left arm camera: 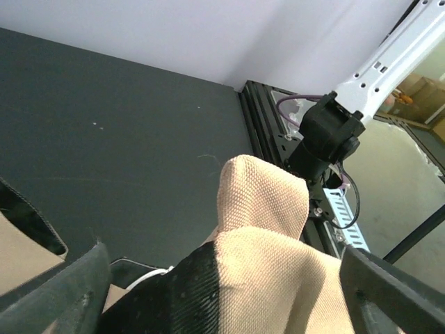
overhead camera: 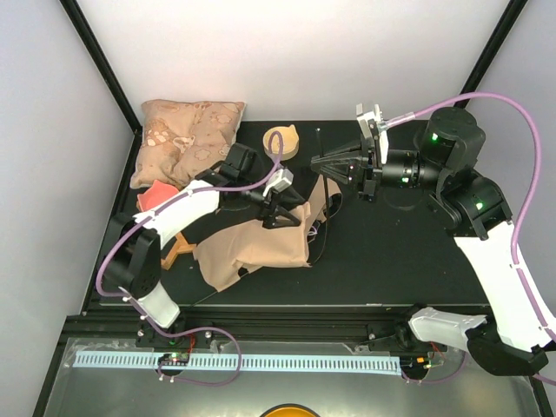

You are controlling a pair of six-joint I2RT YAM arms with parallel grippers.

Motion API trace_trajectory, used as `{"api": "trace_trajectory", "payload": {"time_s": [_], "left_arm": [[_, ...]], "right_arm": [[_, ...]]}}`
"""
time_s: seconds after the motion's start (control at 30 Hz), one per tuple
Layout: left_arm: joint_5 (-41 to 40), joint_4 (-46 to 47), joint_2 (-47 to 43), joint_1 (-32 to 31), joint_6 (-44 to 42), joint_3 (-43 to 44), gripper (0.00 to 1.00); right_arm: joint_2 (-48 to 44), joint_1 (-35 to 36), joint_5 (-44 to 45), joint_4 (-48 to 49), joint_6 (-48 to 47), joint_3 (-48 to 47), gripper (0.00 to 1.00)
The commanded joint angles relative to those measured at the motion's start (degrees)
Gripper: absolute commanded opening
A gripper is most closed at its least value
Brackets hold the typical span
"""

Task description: Set up the pet tent

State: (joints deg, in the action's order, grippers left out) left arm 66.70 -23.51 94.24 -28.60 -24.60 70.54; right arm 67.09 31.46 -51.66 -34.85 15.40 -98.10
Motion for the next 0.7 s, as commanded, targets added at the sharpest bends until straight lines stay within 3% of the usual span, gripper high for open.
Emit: {"api": "trace_trajectory", "payload": {"time_s": [0.0, 0.03, 0.1, 0.13, 0.17, 0.37, 0.67], "left_arm": [[2.8, -3.4, 1.2, -1.5, -7.0, 3.0, 0.84], [3.8, -6.0, 1.4, -1.5, -9.1, 3.6, 0.69], [4.1, -10.5, 1.4, -1.4, -12.0, 4.8, 0.24], [4.2, -12.1, 1.3, -1.4, -12.9, 5.3, 0.08], [4.3, -13.8, 1.0, -1.4, -13.4, 5.8, 0.02], [4.0, -10.2, -6.1, -2.2, -5.0, 5.4, 0.02], [0.3, 22.4, -18.6, -6.6, 28.4, 2.1, 0.02]], "right_arm": [[0.3, -0.3, 1.1, -2.0, 0.7, 0.6, 0.01], [0.2, -0.3, 1.1, -2.3, 0.6, 0.6, 0.01], [0.1, -0.3, 1.2, -3.1, 0.1, 0.6, 0.01], [0.0, -0.2, 1.4, -3.6, 0.0, 0.6, 0.01], [-0.1, -0.3, 1.5, -4.2, -0.4, 0.6, 0.01], [-1.8, -0.2, 2.3, -9.2, -3.7, 5.2, 0.01], [-6.9, -0.2, 4.0, -9.6, -7.2, 14.3, 0.01]]}}
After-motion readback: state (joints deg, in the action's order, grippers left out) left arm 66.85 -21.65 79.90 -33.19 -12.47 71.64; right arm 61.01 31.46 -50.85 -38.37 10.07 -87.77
